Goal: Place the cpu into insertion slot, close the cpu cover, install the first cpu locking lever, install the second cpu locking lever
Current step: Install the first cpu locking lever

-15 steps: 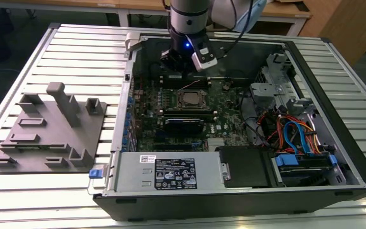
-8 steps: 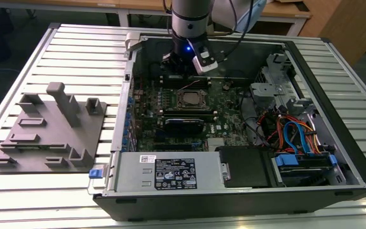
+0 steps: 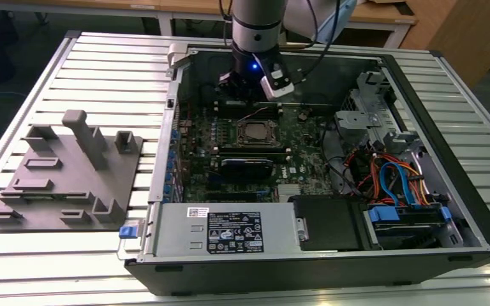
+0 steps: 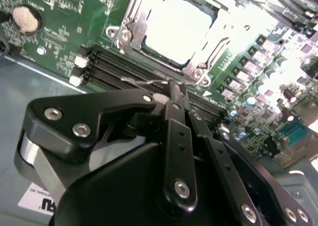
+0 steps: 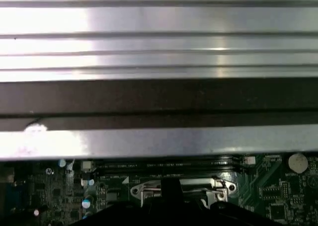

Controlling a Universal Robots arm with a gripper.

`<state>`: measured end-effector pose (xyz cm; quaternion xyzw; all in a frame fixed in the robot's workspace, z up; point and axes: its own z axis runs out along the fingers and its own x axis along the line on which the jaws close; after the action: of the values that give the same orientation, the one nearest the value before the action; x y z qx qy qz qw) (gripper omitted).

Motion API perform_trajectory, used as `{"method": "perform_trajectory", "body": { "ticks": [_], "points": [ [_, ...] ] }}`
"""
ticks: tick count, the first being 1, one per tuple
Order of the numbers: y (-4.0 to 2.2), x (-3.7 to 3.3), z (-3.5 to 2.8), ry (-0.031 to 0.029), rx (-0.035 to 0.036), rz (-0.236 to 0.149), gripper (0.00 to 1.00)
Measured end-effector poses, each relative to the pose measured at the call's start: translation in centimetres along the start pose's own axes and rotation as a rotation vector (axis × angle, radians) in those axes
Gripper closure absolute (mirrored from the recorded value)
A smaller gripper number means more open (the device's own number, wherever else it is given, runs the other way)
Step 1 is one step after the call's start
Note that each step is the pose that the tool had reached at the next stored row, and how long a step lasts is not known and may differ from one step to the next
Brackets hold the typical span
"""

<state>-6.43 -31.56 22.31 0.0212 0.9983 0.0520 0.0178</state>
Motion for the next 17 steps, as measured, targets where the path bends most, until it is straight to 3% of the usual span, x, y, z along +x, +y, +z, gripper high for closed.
{"method": "perform_trajectory", "body": {
  "ticks": [17],
  "points": [
    [0.42, -1.04, 0.7, -0.0001, 0.0001, 0.0, 0.9]
  ]
}}
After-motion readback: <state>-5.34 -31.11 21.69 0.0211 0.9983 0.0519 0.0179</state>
